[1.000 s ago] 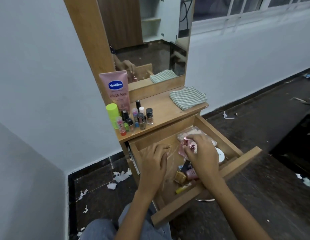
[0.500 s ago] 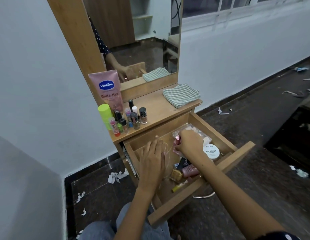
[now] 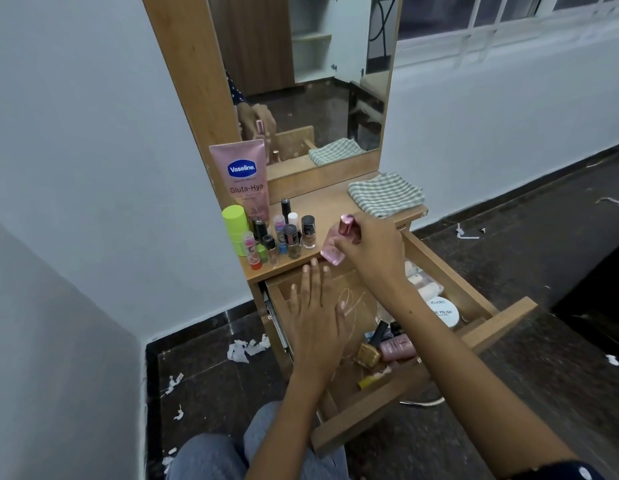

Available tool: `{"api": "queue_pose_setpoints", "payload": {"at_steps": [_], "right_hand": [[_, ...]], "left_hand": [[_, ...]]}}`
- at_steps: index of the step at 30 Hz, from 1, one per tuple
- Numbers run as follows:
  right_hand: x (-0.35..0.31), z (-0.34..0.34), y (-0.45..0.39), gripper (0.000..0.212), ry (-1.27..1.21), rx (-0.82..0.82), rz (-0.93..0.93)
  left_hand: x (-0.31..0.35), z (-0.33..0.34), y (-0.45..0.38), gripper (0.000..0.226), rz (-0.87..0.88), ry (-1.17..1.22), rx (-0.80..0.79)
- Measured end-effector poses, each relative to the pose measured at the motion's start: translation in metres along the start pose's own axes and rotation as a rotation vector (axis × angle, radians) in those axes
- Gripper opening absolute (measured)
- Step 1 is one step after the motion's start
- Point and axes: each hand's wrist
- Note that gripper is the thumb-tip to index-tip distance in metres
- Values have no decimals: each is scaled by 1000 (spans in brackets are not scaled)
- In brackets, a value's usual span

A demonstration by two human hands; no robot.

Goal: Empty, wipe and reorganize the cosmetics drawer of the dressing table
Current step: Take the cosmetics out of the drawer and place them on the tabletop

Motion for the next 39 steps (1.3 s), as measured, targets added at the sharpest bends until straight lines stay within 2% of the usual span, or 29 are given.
{"api": "queue_pose_setpoints", "payload": {"at_steps": [11, 15, 18, 22, 29, 34, 37, 39], "right_hand": [[6, 32, -40, 31, -133, 27, -46], [13, 32, -38, 55, -212, 62, -41], [17, 30, -35, 68, -110, 78, -169], [19, 28, -35, 62, 16, 57, -285], [20, 37, -35, 60, -68, 76, -291], [18, 29, -33, 72, -97, 22, -195], [29, 5, -19, 49, -36, -50, -154], [41, -17, -6, 33, -7, -186, -95]], "left_hand": [[0, 3, -1, 58, -10, -34, 14], [0, 3, 0, 59, -14, -39, 19], [0, 2, 0, 59, -15, -30, 19], [1, -1, 0, 58, -14, -26, 25], [1, -2, -1, 58, -19, -11, 14], [0, 0, 0, 58, -6, 7, 23], [-1, 2, 1, 59, 0, 10, 38], [-1, 2, 1, 59, 12, 19, 42]]}}
Point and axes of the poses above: each hand's wrist, its own y-axis away from the middle knuckle, its own z-axis out of the palm, x = y × z, and after that the axes turned 11 degrees about -y, right-handed
